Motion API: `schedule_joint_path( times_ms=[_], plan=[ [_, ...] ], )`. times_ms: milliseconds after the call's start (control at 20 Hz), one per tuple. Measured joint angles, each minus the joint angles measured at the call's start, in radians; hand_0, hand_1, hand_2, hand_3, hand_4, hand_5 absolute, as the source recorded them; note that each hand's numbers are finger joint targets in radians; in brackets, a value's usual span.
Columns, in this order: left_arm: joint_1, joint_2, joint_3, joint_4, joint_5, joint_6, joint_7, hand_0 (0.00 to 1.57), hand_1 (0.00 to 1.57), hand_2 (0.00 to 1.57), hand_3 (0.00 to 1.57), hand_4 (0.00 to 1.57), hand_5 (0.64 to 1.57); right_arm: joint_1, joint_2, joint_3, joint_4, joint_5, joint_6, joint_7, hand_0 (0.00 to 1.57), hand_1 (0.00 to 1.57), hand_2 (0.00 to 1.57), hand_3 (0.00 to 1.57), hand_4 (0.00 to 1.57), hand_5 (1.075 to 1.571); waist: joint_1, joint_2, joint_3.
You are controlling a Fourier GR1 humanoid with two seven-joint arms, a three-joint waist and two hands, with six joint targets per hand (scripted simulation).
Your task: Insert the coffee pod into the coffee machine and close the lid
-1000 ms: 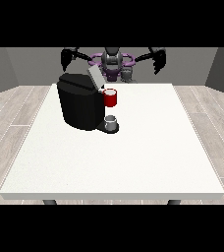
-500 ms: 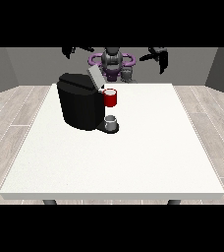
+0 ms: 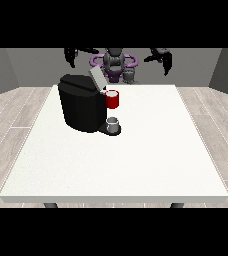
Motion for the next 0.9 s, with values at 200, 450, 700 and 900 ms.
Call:
schedule_joint_path(
  times_ms=[200,450,700,900],
  plan=[
    [0.022,0.000,-0.022,-0.088,0.022,0.007,0.044,0.00,0.00,0.00,0.00,0.32,1.571,-0.051,-0.006,-0.026,0.047,-0.035,0.006,0.018,0.00,0.00,0.00,0.00,0.15,1.571,0.007,0.043,0.0000],
    [0.073,0.007,-0.053,-0.212,0.058,0.018,0.091,0.00,0.00,0.00,0.00,0.37,1.571,-0.078,0.012,-0.004,0.087,-0.036,0.010,0.006,0.00,0.00,0.00,0.00,0.00,1.571,-0.009,0.083,-0.0001],
    [0.122,0.016,-0.066,-0.318,0.087,0.015,0.129,0.00,0.00,0.00,0.00,0.36,1.571,-0.142,0.012,0.016,0.116,-0.032,0.014,0.026,0.00,0.00,0.00,0.00,0.00,1.571,-0.016,0.116,-0.0002],
    [0.165,0.014,-0.088,-0.386,0.091,0.039,0.128,0.00,0.00,0.00,0.00,0.38,1.571,-0.169,0.015,0.032,0.141,-0.024,0.022,0.001,0.00,0.00,0.00,0.00,0.00,1.571,-0.025,0.151,-0.0004]
  ],
)
